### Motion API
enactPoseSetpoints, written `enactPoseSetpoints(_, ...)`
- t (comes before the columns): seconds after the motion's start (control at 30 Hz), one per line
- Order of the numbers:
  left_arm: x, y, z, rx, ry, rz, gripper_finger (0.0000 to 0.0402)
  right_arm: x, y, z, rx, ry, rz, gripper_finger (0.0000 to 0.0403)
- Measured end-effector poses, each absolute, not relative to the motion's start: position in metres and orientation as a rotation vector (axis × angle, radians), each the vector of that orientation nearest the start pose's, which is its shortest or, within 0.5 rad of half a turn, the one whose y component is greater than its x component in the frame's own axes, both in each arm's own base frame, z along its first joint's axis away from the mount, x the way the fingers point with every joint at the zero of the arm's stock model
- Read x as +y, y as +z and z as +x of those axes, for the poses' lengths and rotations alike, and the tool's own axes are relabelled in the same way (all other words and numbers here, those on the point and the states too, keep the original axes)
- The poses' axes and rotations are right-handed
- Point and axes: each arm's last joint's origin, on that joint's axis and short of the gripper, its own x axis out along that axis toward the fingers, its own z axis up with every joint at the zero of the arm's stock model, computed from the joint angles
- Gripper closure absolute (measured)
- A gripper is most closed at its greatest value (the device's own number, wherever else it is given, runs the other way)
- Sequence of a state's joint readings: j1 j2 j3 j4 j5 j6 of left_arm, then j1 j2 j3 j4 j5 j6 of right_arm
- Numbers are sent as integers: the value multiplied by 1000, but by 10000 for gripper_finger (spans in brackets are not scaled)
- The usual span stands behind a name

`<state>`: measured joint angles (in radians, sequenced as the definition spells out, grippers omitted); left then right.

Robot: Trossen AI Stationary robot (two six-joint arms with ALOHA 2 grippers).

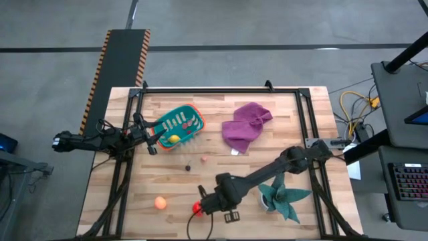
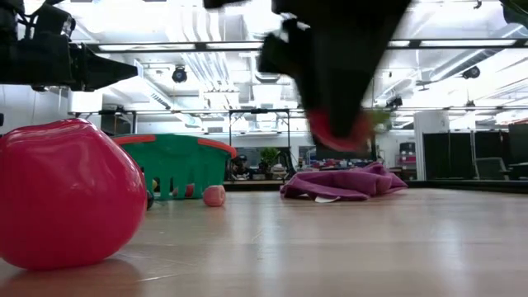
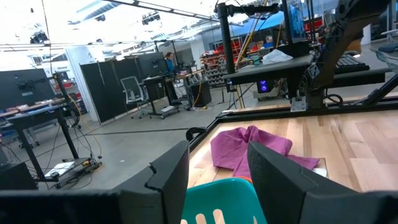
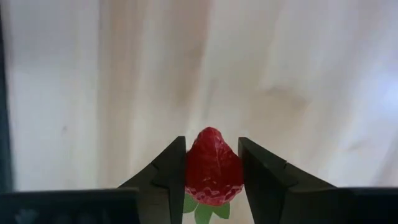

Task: Pick and placing Produce into tupperware
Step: Put the red strawberry into the blue basket

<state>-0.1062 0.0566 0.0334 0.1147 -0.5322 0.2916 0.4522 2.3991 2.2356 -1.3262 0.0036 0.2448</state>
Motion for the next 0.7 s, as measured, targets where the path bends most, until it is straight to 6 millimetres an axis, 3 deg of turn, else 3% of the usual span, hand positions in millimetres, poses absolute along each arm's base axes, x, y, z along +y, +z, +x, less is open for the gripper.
enactPoseSetpoints(0.3, 5, 181, 96, -24, 435, 258, 251, 186, 259, 439, 1255, 189, -232, 287)
enactPoseSetpoints(0.7, 5, 180, 96, -20, 434, 259, 251, 176, 347, 431, 817, 522, -247, 287)
